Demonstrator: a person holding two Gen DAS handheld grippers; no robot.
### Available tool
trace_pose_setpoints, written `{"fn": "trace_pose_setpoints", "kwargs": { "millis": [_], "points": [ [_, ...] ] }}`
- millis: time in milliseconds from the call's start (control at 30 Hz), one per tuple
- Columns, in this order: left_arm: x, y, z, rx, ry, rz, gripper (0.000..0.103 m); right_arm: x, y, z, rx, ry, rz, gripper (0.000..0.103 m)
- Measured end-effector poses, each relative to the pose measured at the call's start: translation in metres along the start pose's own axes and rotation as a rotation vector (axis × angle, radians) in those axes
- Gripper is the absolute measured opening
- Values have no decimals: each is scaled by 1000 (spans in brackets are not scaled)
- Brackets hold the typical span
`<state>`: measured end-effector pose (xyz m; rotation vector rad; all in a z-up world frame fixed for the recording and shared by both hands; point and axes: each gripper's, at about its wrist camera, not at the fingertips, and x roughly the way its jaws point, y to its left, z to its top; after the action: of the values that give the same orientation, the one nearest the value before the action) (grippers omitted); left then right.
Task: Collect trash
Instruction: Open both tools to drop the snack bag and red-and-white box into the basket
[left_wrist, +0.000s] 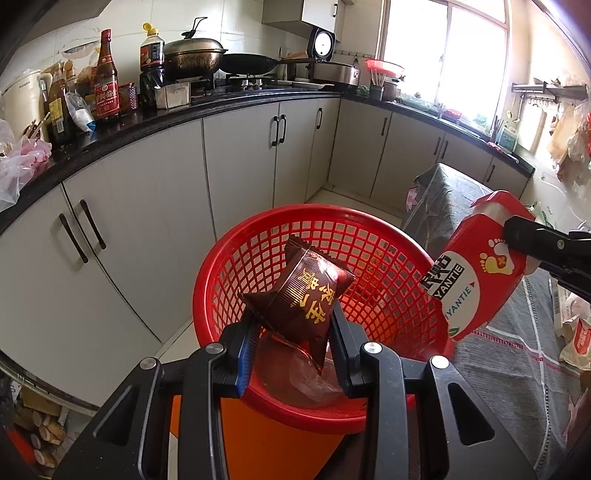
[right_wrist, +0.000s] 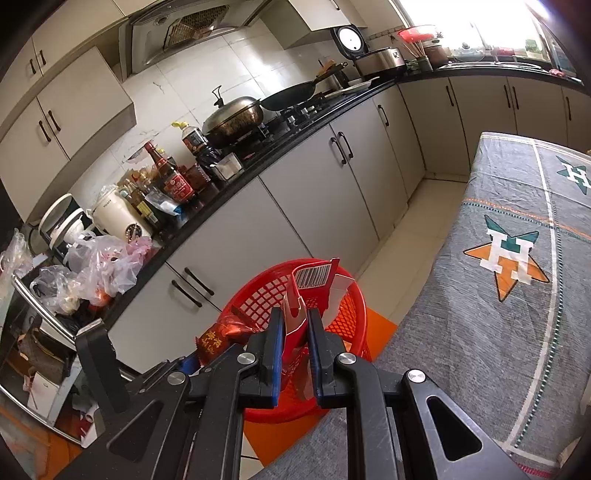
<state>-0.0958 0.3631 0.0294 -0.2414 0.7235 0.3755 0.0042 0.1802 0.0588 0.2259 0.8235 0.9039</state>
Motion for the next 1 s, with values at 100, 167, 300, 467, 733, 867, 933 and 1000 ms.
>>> {"fn": "trace_pose_setpoints", "kwargs": {
  "millis": [100, 167, 300, 467, 733, 867, 933, 1000],
  "points": [
    [3, 1, 1, -1, 3, 1, 34, 7, 0, -1, -1, 9, -1, 14],
    [4, 1, 2, 0, 6, 0, 34, 11, 0, -3, -12, 15, -8, 14],
    [9, 1, 3, 2, 12, 2, 34, 17, 0, -5, -19, 27, -14, 14],
    [14, 0, 3, 3, 16, 0, 35, 25, -2, -7, -17, 48, -15, 14],
    [17, 1, 3, 8, 13, 1, 37, 27, -3, -8, -16, 60, -14, 17],
    [18, 1, 3, 10, 16, 5, 43, 27, -5, -8, -6, 66, -10, 20],
    [18, 1, 3, 9, 14, 3, 45, 26, -6, -8, 0, 67, -9, 21],
    [17, 1, 4, 5, 11, 1, 49, 25, -7, -8, 3, 67, -6, 27]
  ]
}}
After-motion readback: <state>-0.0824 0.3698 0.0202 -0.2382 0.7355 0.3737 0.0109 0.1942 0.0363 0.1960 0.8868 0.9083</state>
